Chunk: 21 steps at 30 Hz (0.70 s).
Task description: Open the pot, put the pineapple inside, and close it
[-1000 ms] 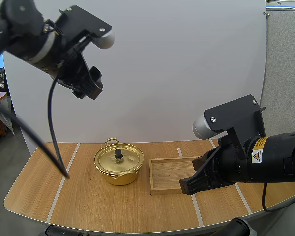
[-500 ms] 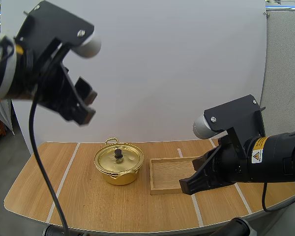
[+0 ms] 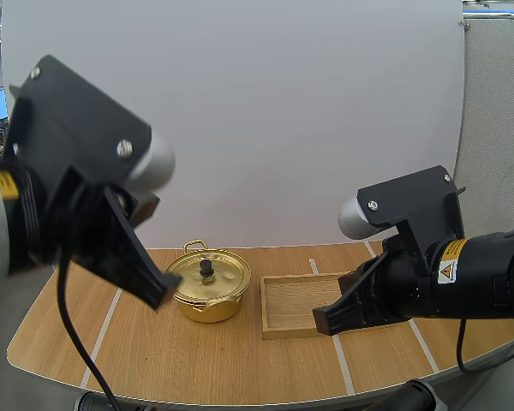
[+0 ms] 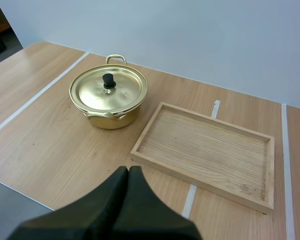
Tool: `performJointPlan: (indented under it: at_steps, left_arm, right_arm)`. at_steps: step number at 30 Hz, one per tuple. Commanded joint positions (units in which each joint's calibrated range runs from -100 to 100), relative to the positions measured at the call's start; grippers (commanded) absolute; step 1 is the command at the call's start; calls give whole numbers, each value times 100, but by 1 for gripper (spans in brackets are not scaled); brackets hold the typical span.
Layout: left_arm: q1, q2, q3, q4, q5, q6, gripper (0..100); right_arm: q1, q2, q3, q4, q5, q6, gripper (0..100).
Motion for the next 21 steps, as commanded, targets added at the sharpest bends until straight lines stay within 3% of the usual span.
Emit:
performJointPlan:
  at_steps: [1, 4, 9, 13, 21]
  left_arm:
    - [-12, -291, 443, -470, 0, -20, 0]
    - [-12, -592, 844, -766, 0, -160, 0]
    - [-12, -1174, 1304, -883, -1641, -573, 0]
    - [-12, -1366, 1552, -883, -3294, -1084, 0]
    - [280, -1366, 1761, -850, -4638, -1193, 0]
  right_arm:
    - [-89, -310, 8, 90, 0, -56, 0]
    - [-157, -630, 8, 53, 0, -56, 0]
    - [-221, -657, 8, -3, 0, -29, 0]
    - [-221, -657, 8, -107, -1099, -29, 0]
    - [-412, -657, 11, -511, -3026, 70, 0]
